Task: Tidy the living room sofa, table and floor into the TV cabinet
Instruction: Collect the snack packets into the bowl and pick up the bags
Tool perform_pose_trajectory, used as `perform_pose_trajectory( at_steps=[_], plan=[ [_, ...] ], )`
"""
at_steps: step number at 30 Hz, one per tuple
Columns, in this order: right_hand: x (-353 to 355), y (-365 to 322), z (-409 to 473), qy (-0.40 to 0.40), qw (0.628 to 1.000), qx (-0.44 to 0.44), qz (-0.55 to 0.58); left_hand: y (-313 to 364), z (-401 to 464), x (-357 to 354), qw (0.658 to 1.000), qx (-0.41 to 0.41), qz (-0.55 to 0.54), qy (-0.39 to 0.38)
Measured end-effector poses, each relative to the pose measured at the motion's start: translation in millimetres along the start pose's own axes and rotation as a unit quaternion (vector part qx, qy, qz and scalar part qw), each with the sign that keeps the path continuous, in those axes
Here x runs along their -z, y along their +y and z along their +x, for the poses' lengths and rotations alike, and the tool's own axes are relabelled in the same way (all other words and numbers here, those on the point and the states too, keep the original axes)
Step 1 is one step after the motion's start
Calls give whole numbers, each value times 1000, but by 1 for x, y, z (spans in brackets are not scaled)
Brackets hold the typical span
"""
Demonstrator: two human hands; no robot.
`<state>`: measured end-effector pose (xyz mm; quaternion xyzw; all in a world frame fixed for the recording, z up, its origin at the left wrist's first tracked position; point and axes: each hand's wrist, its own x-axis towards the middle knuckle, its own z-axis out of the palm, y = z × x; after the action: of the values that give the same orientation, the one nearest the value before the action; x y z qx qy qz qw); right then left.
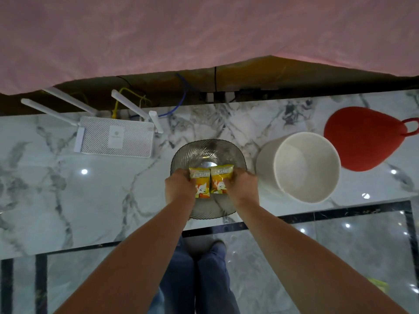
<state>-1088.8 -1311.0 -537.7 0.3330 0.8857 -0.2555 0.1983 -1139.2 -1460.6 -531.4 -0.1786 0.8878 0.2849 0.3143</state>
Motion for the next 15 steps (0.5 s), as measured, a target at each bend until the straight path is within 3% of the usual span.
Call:
perform_pose_trajectory(
  at_steps=[5, 7, 10, 12, 15],
  plan=[
    [-3, -3, -21, -16, 1000, 10, 19, -6, -8, 11, 988, -100, 117, -18],
    [-4, -2, -26, -34, 999, 9, 12, -11, -13, 14, 952, -202, 229, -9],
    [-5, -2, -29, -78, 997, 13, 19, -23, -13, 10, 865, -333, 368, -71],
    [-8, -2, -29, -95, 995, 12, 3, -31, -12, 6, 842, -340, 408, -96],
    [-16, -3, -30, -98, 995, 26, -4, -35, -12, -1, 836, -337, 426, -82]
  ],
)
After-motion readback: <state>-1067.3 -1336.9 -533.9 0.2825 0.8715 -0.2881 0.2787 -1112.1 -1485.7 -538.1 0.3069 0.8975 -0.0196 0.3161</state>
